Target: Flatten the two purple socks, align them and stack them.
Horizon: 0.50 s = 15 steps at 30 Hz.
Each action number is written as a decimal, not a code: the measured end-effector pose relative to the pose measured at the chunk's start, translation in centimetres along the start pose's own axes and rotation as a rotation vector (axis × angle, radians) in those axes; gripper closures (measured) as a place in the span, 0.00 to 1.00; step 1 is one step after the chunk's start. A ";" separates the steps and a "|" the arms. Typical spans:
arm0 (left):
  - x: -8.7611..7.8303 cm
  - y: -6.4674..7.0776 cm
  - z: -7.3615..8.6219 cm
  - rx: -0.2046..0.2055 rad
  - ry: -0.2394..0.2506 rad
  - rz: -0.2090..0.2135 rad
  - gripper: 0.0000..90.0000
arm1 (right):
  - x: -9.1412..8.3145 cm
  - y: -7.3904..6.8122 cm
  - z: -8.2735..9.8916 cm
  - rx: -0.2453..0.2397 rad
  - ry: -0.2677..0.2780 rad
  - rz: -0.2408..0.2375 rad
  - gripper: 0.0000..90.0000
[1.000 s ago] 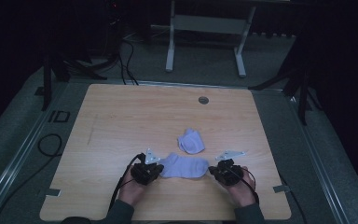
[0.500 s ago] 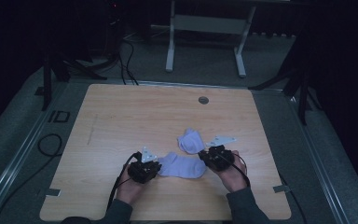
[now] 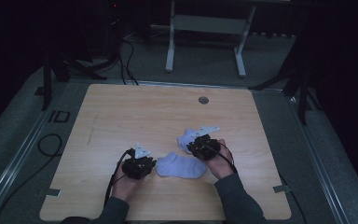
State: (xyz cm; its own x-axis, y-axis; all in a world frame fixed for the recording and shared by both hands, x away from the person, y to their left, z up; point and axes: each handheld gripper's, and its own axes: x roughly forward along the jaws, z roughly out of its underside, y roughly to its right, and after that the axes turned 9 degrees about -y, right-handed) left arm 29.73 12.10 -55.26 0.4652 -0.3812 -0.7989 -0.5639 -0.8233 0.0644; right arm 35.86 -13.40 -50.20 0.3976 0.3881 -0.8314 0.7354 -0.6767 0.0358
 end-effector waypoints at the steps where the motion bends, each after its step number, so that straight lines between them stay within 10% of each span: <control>1: 0.1 0.0 0.0 -0.007 -0.003 0.000 0.85 | 0.8 0.0 -0.5 -0.020 -0.019 0.002 0.89; 15: 0.2 0.1 0.1 -0.005 -0.006 -0.002 0.85 | 3.3 0.4 -1.9 -0.040 -0.100 0.004 0.86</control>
State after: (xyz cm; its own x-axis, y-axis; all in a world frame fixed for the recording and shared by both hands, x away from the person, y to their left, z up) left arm 29.70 11.96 -55.51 0.4624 -0.3765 -0.8028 -0.5592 -0.8265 0.0655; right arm 38.52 -11.17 -51.87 0.3457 0.3195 -0.8823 0.7556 -0.6523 0.0599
